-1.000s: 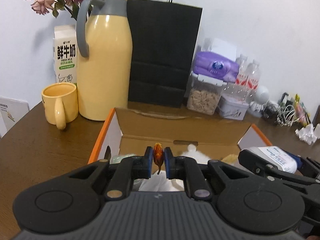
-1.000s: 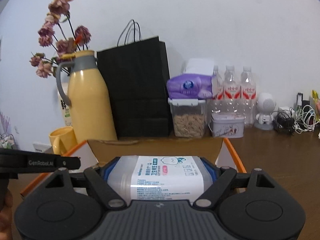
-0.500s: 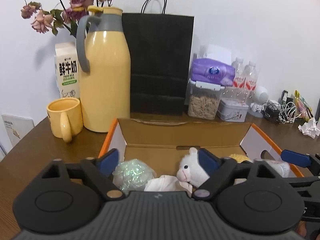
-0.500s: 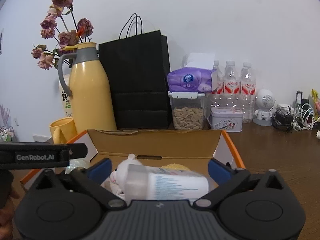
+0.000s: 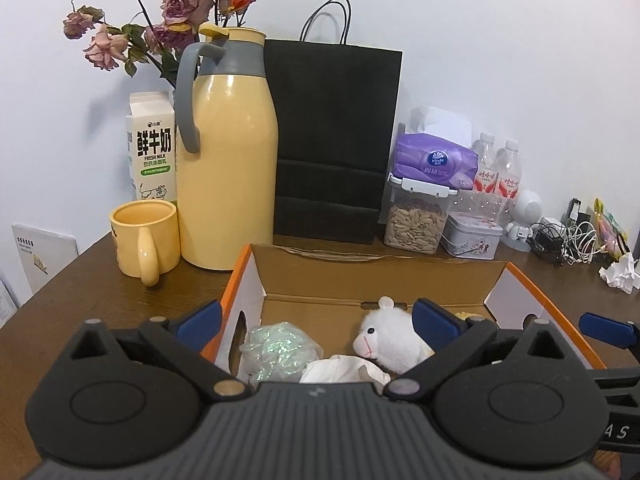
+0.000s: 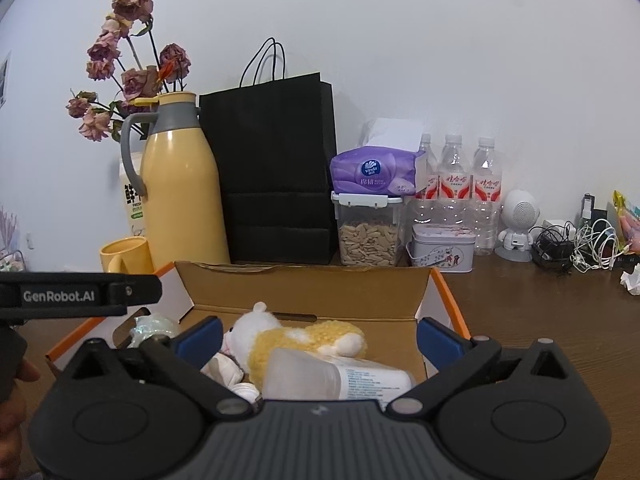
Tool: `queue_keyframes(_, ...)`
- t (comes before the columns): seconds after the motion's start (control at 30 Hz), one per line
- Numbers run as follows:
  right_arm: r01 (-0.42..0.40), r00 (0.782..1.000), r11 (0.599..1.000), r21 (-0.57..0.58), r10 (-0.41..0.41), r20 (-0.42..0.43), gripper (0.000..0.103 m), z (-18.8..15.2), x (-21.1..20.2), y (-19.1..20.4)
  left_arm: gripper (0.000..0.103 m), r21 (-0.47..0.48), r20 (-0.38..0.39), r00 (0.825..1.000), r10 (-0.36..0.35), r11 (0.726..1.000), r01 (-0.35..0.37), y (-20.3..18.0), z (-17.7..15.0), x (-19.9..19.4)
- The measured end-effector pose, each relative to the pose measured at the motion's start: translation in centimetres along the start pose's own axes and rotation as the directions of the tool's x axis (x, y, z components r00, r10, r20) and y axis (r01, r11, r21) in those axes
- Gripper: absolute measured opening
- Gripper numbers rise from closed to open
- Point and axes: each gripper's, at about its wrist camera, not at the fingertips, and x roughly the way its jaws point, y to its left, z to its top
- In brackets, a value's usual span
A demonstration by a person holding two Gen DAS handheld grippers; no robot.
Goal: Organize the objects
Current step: 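Lower the white container into the box and open the right tool, then move the right tool down to the red fabric rose and grasp it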
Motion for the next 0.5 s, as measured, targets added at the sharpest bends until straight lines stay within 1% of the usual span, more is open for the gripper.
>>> queue_keyframes(0.3,0.005,1.0,1.0,-0.004,-0.005,0.012,0.103,0.0,-0.8,-0.1,0.103,-0.006,0.031,0.999,-0.01,1.0,0.01,0.1,0.1,-1.4)
queue_keyframes(0.5,-0.009,0.999,1.0,-0.027,0.01,0.034,0.103,-0.1,-2.0,0.4,0.103,0.009,0.065,0.998,-0.016,1.0,0.015,0.1,0.2,-3.2)
